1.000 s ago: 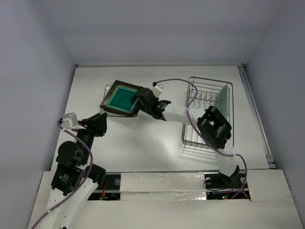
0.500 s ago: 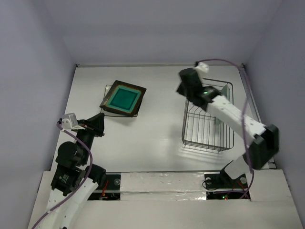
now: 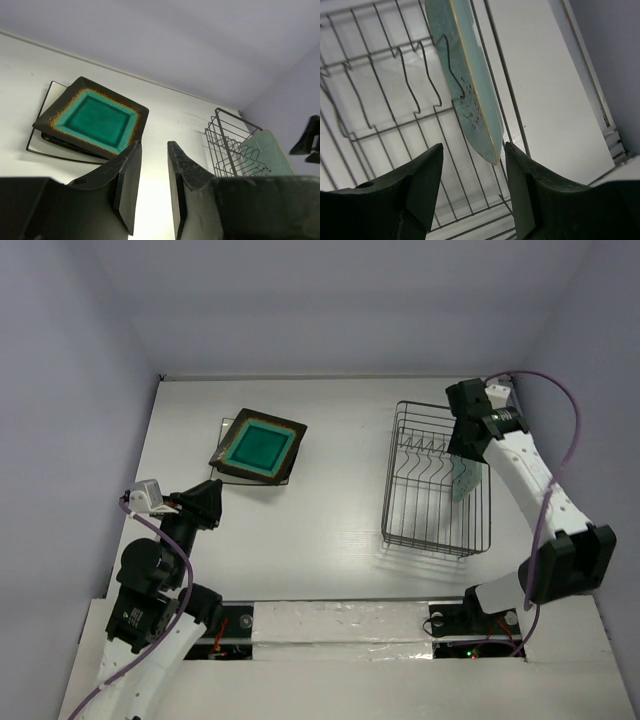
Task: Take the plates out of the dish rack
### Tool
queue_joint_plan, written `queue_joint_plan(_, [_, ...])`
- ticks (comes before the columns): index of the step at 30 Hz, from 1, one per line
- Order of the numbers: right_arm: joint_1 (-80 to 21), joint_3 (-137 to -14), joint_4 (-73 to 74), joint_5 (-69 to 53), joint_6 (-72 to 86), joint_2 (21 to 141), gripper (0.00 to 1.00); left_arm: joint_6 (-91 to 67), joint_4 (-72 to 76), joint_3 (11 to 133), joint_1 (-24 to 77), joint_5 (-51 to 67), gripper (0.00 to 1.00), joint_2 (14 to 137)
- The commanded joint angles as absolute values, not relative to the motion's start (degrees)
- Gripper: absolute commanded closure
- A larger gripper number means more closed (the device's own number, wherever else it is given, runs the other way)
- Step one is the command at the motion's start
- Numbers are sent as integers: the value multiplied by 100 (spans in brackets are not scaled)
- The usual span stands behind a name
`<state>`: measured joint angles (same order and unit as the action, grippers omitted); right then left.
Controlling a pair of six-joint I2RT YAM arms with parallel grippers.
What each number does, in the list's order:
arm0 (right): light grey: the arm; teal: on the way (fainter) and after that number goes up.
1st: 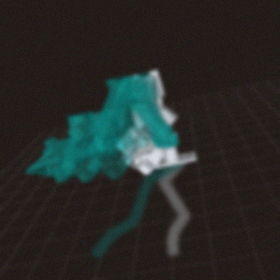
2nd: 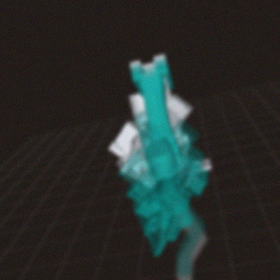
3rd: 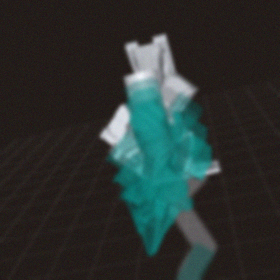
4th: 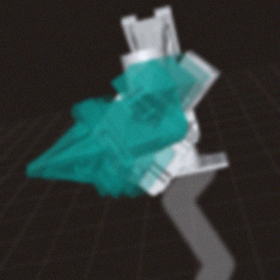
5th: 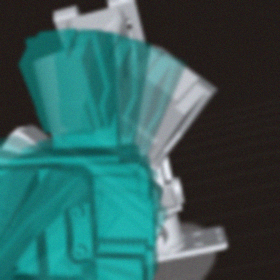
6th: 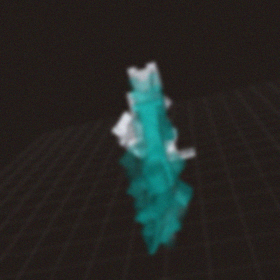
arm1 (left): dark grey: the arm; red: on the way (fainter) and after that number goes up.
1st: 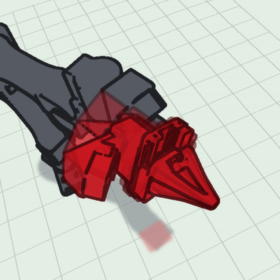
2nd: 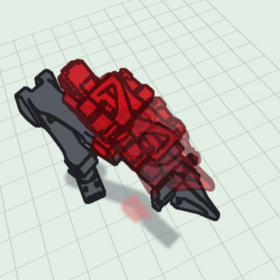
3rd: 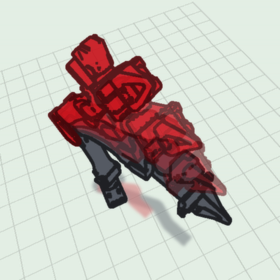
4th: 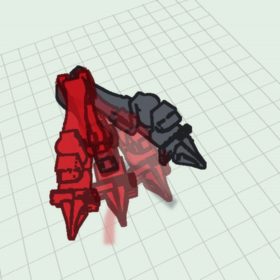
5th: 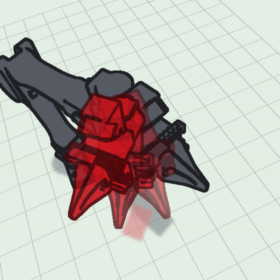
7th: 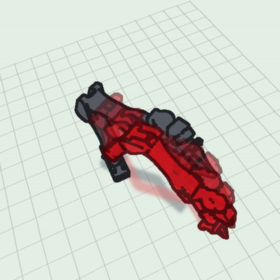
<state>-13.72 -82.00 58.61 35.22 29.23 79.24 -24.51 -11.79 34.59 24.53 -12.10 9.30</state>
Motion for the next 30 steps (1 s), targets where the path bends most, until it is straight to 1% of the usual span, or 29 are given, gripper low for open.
queue_joint_plan(1, [-1292,-8578,6442,3402,2497,8392,42,-2435,-976,3560,2426,-1187,75,967])
queue_joint_plan(6, [-1187,-8833,6829,3831,2373,9157,48,-2426,-967,3560,2426,-1187,73,949])
queue_joint_plan(10, [-1073,-9130,7031,4332,2338,9736,55,-2417,-949,3560,2426,-1187,72,940])
queue_joint_plan(15, [-1072,-9562,7374,4588,2312,10212,63,-2417,-940,3551,2426,-1187,72,940])
queue_joint_plan(19, [-1072,-9764,7357,4684,2241,10424,71,-2408,-940,3551,2426,-1187,71,932])
queue_joint_plan(22, [-1072,-9747,7321,4755,2197,10547,70,-2408,-923,3542,2426,-1187,71,923])
queue_joint_plan(24, [-1072,-9703,7269,4729,2162,10626,71,-2408,-932,3551,2426,-1187,71,932])
queue_joint_plan(25, [-1072,-9694,7242,4729,2136,10635,78,-2408,-923,3551,2426,-1187,71,949])
queue_joint_plan(29, [-1072,-9782,7224,4903,1969,10644,100,-2399,-914,3542,2426,-1187,71,949])
queue_joint_plan(30, [-1072,-9817,7259,5000,1960,10644,100,-2399,-905,3551,2426,-1187,71,958])
